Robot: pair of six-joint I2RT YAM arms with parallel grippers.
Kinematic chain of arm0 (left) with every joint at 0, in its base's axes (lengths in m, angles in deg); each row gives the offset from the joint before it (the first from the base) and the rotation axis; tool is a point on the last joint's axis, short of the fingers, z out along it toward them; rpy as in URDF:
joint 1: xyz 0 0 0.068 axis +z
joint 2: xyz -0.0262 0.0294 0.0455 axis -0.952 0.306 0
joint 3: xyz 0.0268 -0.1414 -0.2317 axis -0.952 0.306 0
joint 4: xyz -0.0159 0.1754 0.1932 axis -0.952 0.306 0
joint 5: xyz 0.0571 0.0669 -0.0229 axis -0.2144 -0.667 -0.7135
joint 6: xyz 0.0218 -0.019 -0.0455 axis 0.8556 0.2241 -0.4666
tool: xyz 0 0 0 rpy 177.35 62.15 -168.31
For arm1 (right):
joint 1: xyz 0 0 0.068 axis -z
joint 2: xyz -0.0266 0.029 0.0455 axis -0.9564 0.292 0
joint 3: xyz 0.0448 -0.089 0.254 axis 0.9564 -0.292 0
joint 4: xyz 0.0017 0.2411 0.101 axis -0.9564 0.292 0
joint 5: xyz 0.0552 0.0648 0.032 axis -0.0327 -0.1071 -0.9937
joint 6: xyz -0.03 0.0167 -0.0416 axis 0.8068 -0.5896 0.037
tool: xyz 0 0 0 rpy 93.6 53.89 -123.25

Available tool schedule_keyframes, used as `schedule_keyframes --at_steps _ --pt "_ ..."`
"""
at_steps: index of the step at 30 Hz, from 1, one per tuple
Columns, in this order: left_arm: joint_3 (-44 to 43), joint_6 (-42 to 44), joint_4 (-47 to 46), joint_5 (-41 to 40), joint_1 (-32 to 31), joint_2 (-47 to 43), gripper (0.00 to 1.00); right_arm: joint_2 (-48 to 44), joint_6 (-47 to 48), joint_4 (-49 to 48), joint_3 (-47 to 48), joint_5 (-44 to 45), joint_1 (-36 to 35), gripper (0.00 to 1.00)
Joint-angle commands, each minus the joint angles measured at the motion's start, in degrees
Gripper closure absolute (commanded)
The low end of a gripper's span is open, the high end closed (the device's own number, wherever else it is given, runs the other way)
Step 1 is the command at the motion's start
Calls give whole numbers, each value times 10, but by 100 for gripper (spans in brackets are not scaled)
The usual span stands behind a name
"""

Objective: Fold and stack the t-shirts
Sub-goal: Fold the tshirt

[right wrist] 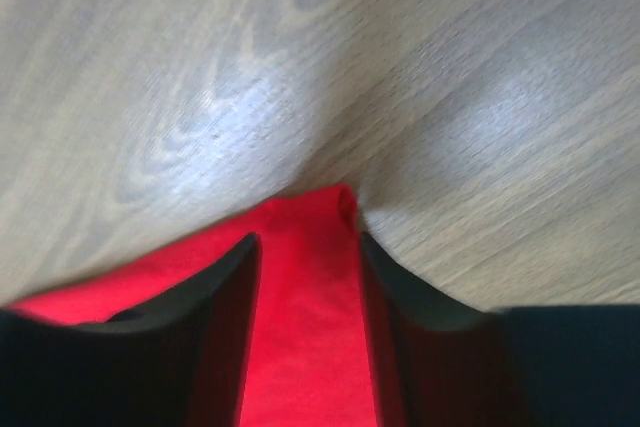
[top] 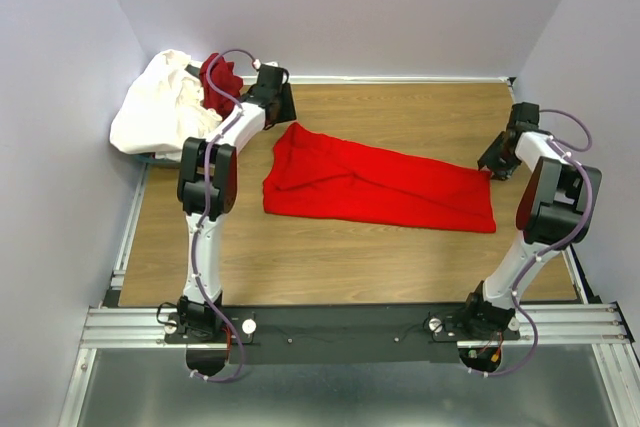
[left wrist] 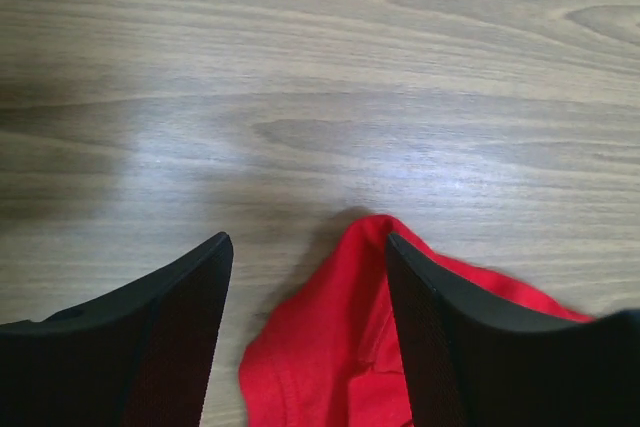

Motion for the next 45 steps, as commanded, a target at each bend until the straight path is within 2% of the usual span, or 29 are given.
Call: schedule_keyframes --at_steps 1,3,7,11,14,17,21,28,33,45 --pt "2 6 33 -36 4 -31 28 -27 6 16 24 -27 6 43" --pt "14 6 34 -37 -2 -59 28 -45 6 19 27 -35 6 37" --pt "66 5 30 -44 -41 -100 31 -76 8 25 19 -40 6 35" --pt "101 -5 26 -43 -95 -117 41 -101 15 30 7 -39 6 34" --pt "122 -18 19 -31 -111 -112 49 -113 20 34 -6 -39 6 33" --pt "137 -28 14 -15 -127 -107 54 -121 26 37 -19 -39 6 33" --pt "152 -31 1 -1 -147 -102 54 -135 26 37 -37 -39 6 33" --pt "156 -40 -9 -28 -147 -92 55 -156 30 38 -50 -39 6 33" --pt "142 -39 -10 -39 -147 -68 59 -166 30 39 -58 -63 6 33" --pt "99 -37 1 -71 -147 -35 59 -179 36 41 -63 -77 6 32"
